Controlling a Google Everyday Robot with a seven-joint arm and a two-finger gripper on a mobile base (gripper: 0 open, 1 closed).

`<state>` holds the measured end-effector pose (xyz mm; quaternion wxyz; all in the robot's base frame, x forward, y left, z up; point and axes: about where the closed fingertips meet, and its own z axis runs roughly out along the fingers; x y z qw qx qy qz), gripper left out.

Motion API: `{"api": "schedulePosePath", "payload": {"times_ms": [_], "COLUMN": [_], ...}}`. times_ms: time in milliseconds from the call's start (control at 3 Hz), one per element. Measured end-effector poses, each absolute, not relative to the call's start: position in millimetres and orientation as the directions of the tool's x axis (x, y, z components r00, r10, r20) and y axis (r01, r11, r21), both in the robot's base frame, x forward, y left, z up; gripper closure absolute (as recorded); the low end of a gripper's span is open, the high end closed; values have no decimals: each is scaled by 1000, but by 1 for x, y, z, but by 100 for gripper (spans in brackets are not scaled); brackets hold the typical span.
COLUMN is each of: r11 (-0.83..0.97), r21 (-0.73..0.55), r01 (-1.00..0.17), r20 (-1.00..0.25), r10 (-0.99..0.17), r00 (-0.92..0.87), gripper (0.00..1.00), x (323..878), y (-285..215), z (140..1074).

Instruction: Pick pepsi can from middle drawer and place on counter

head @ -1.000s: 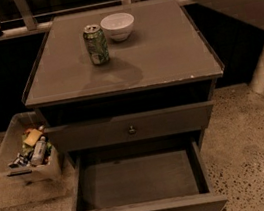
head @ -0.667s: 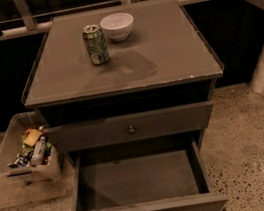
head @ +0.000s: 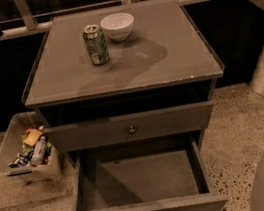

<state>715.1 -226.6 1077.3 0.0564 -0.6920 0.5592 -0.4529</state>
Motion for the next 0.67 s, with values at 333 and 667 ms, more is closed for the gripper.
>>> {"api": "schedulePosePath", "payload": {"times_ms": [333,667], "r11": [-366,-306], "r21": [-578,-594], "r01": [-729,-744], "r20": [561,501], "r10": [-827,-865], "r00": [-29,-44], "gripper": [100,100], "x": [717,718], "y": [-226,-246], "z": [1071,1065]}}
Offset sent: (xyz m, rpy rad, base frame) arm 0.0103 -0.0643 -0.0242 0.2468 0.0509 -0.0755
